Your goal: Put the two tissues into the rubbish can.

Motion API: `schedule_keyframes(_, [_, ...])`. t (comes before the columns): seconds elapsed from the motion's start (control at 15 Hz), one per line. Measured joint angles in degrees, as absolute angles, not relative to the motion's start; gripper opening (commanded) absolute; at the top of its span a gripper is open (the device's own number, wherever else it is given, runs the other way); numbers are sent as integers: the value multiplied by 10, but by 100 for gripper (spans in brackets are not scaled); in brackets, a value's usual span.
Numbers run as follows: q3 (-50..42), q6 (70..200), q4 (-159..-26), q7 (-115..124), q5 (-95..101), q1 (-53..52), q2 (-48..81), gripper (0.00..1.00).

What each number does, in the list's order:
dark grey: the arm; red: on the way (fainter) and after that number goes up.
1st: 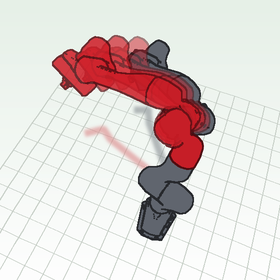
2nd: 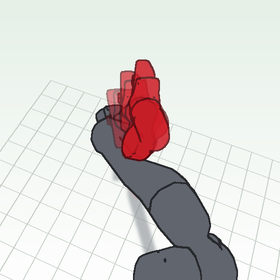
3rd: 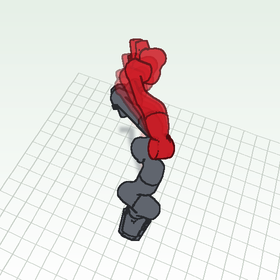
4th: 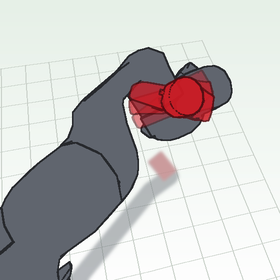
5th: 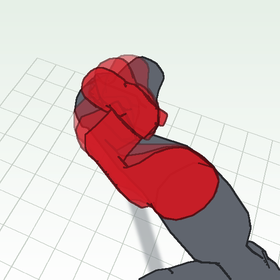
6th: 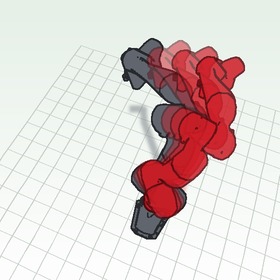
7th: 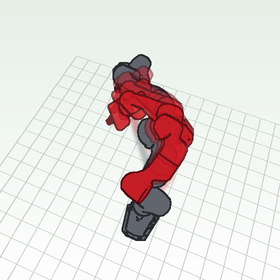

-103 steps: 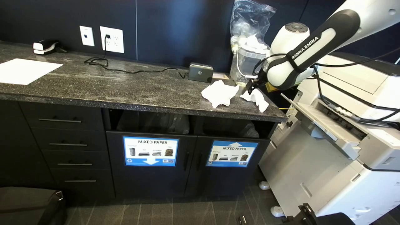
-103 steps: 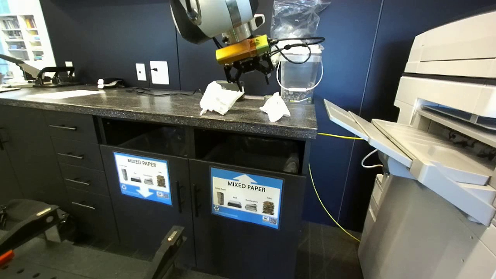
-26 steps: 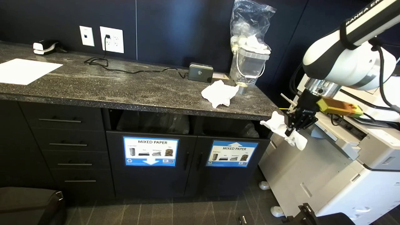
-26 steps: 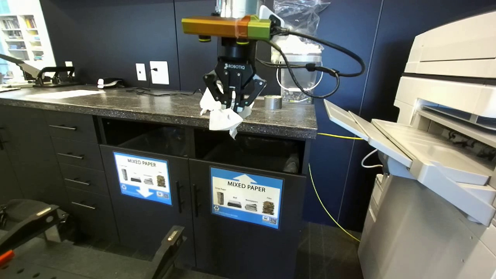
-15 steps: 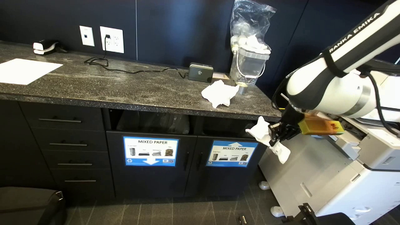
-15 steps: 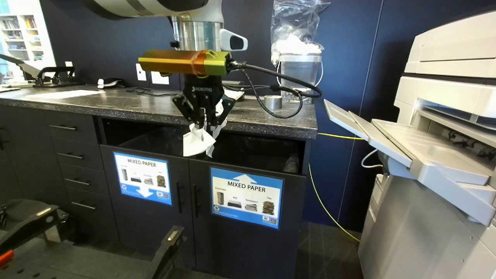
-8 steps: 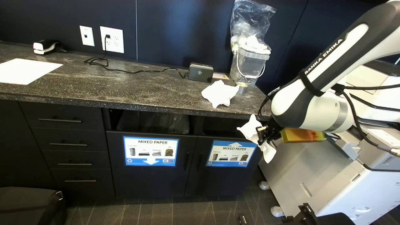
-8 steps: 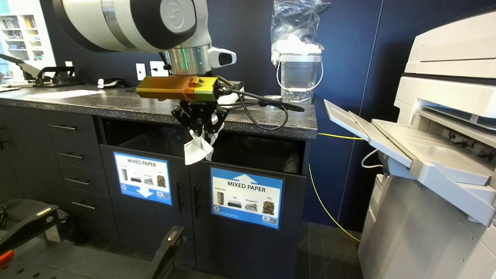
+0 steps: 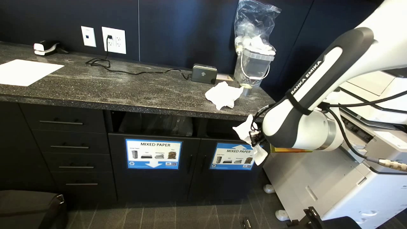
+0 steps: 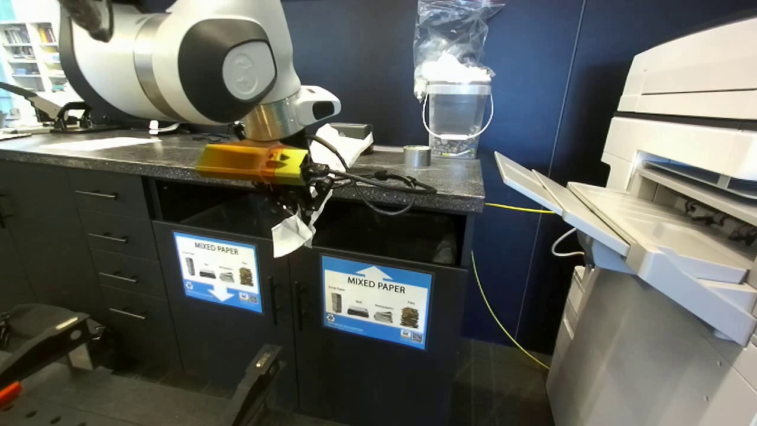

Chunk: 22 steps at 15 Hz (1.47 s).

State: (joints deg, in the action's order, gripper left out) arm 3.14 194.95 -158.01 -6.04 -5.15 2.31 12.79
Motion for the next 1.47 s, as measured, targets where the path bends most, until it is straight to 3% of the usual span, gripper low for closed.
schedule_keyframes(1.47, [31, 2395, -1553, 19, -2, 22, 417, 12])
